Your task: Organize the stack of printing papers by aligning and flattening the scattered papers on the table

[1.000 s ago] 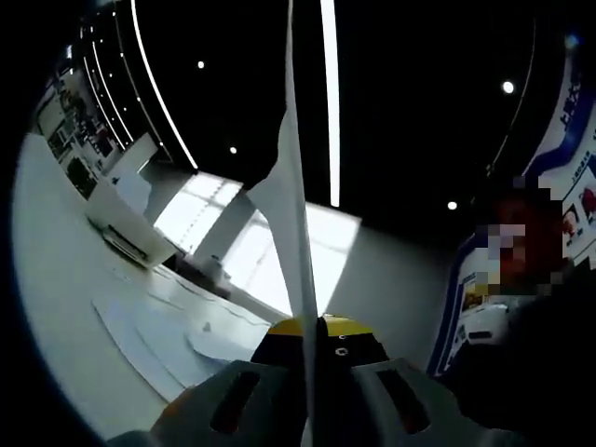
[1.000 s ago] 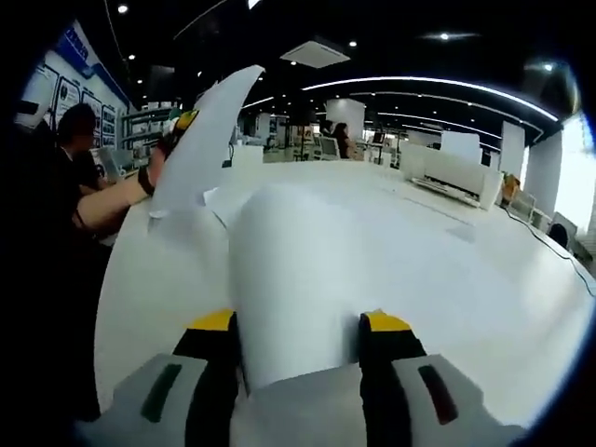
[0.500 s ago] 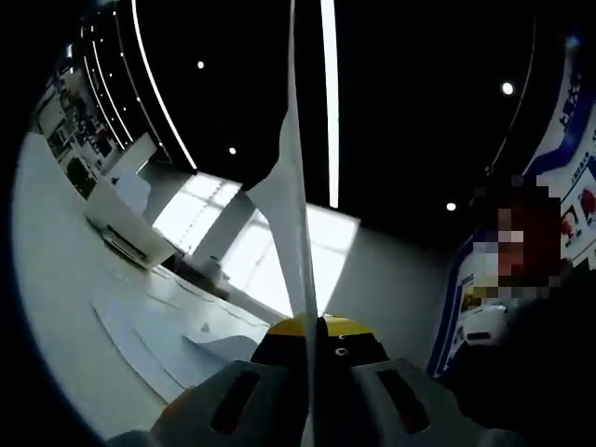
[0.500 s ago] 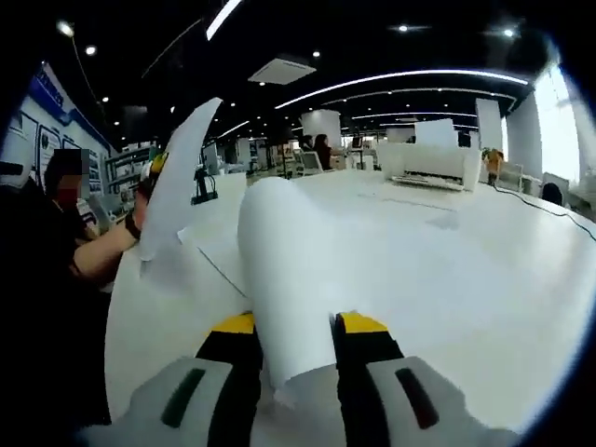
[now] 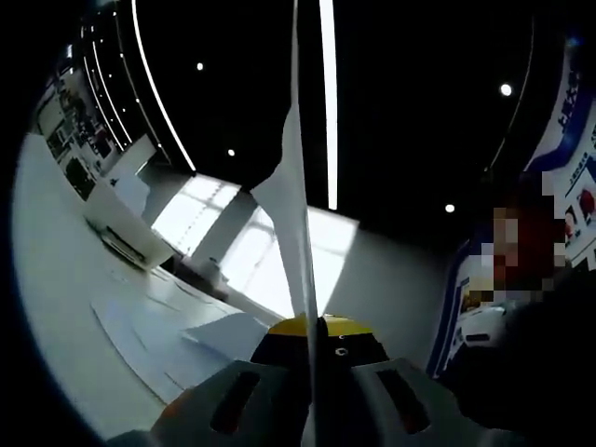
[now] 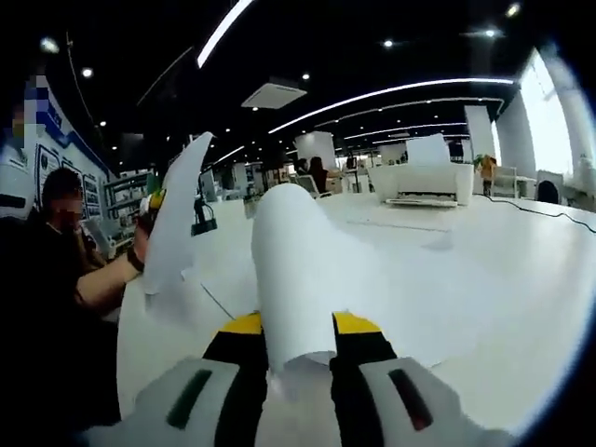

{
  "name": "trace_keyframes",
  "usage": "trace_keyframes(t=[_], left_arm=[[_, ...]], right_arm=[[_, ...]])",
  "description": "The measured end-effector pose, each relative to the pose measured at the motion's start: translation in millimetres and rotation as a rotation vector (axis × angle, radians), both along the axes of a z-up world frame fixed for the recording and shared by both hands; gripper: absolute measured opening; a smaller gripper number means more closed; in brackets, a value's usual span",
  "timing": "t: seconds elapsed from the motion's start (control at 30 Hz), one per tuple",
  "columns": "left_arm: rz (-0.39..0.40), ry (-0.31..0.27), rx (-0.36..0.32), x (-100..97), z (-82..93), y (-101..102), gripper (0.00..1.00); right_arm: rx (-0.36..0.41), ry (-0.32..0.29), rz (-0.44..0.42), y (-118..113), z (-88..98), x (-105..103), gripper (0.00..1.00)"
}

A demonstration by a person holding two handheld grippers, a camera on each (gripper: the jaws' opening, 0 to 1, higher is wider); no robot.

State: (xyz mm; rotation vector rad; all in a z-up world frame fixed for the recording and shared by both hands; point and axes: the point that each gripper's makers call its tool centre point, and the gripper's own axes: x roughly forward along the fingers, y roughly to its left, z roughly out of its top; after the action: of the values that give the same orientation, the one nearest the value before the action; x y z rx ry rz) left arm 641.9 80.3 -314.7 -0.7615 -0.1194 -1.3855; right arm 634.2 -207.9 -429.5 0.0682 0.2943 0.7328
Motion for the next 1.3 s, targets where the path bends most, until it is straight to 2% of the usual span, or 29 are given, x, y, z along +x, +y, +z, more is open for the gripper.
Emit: trace_keyframes(t=[0.23,0.53,1.03,1.17,1.3], left_arm=[[-0.002,-0.001,-0.002,0.9,-0.1,2,0.05],[-0.001,0.002,-0.002,1.8,-1.1,2,0.05],[-0.005,0.006,-0.011,2.7,-0.4,4,0.05],[-0.006,0.006,-0.013,1.7,0.1,2,0.05],[-0.008,0.005,-0.014,0.5,0.9,2,0.05]], right_arm=[[0.012,-0.064,-0.011,-2,17.4,2,0.2],[0.009,-0.145,-0.029,-6,33.9,7,0.12],[-0.016,-0.164,-0.056,-14,36.3,12,0.0],[-0.024,-0.161,-0.071,-18,34.9,14,0.0],[0.004,-0.158,-0.074,-18,36.9,13,0.0]])
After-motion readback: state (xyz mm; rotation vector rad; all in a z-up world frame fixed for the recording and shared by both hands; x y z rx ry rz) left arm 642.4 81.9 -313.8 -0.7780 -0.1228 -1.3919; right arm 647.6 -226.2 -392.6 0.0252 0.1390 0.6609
